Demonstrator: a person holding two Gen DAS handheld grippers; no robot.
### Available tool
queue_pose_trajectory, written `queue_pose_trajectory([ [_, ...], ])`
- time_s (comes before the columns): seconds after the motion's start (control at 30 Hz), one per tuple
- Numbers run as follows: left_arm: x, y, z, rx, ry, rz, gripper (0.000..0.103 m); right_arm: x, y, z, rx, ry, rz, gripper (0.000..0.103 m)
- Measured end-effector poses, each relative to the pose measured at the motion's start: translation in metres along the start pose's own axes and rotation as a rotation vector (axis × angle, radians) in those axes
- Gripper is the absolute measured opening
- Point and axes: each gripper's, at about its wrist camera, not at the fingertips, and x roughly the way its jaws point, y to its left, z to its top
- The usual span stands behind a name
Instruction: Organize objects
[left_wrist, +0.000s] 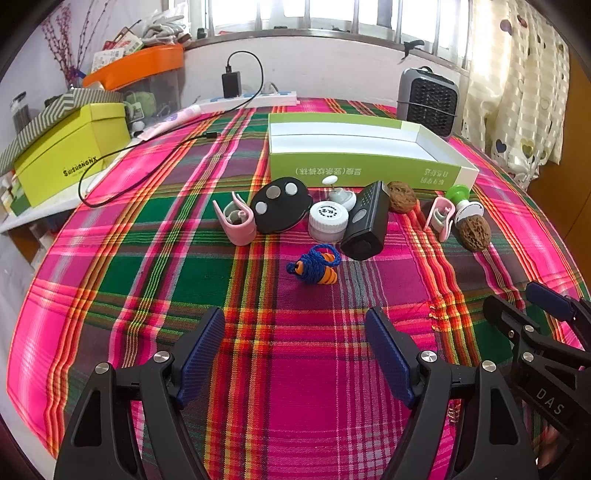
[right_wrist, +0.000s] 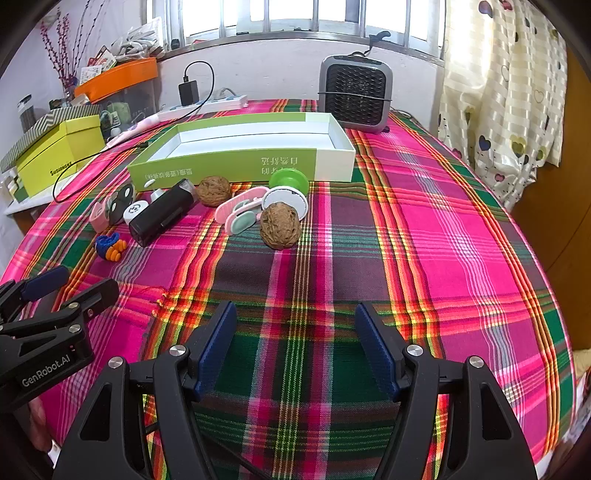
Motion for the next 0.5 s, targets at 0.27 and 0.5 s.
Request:
queue_pose_trajectory([
  [0.27,0.0005,0.0012,-0.0002,0.005,0.011,0.003,0.078,0.0002,-0.0015,0.0004,0.002,0.001,0.002,0.067],
  [0.5,0.0009,0.0012,-0.0008,0.005,0.011,0.004,0.078,0.0004,-0.0002,0.0002,0.002,0.001,0.002,0.067],
])
